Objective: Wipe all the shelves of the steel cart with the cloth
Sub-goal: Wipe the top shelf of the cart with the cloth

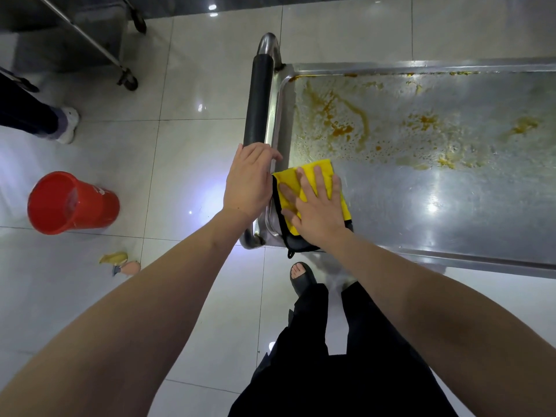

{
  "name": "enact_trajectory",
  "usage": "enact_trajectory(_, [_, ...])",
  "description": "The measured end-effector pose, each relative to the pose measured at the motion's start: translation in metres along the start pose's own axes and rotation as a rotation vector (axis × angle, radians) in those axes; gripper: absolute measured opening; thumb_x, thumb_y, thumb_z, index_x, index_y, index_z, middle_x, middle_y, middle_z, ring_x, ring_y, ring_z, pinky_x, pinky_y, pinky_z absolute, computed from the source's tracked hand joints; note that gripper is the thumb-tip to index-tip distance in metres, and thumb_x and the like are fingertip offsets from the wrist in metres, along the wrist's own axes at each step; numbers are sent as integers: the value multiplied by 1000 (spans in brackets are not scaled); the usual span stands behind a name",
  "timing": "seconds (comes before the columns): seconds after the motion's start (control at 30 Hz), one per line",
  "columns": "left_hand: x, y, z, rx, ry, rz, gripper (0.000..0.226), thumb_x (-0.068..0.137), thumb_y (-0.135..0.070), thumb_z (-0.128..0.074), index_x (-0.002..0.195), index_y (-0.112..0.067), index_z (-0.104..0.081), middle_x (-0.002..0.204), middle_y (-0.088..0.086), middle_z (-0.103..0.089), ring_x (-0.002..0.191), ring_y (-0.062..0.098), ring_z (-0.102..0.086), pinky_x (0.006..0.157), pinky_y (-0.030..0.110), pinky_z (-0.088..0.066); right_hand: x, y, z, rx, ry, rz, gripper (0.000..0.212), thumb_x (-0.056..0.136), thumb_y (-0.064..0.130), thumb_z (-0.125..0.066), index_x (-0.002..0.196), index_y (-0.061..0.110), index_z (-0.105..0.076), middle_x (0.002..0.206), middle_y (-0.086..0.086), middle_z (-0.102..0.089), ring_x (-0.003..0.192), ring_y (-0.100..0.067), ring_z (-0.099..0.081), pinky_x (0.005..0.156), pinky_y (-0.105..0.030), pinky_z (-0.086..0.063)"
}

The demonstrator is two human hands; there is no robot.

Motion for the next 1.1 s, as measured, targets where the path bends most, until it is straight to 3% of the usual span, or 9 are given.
enact_trajectory(0.2, [-2,0,-3,26,11,-36,41,78,2,-41,108,-14,-64,109,0,-64,118,23,-54,115,50,-35,-30,-40,-1,3,-46,22,58,108,60,-26,163,44,-24,175,-4,-7,161,-36,1,123,-69,-7])
enact_trajectory(0.37, [-3,-1,-3,52,-1,-27,40,81,6,-45,109,-14,-65,111,1,-65,119,23,-54,119,47,-31,-42,-60,-1,-1,-33,-26,58,109,60,-22,165,43,-18,176,-4,0,160,-37,7,123,-68,-6])
enact_trajectory(0.67, [-4,-3,-2,60,-23,-27,47,78,-5,-32,110,-13,-65,110,1,-64,117,23,-52,117,46,-34,-21,-16,-2,48,-30,-120,59,108,58,-26,165,41,-19,175,-11,-4,158,-47,4,119,-75,-3])
enact_trajectory(0.87, [-4,-3,-3,84,-8,-23,54,74,-7,-26,111,-12,-65,111,2,-65,117,21,-48,108,45,-43,-6,41,-11,70,7,-125,62,108,57,-10,166,37,0,174,-13,7,157,-49,11,118,-76,4])
enact_trajectory(1.1, [-4,-2,-4,107,16,-29,50,74,8,-42,114,-12,-64,114,2,-64,119,22,-49,106,49,-44,-28,23,-9,47,2,35,58,108,58,-24,163,44,-21,175,-6,-7,160,-39,5,122,-68,-3])
Point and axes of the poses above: each hand's wrist, its own x-axis towards the middle knuckle, its own z-axis out of the back of the hand, y = z × x, the point moved 9 cm from there along x, towards the middle knuckle
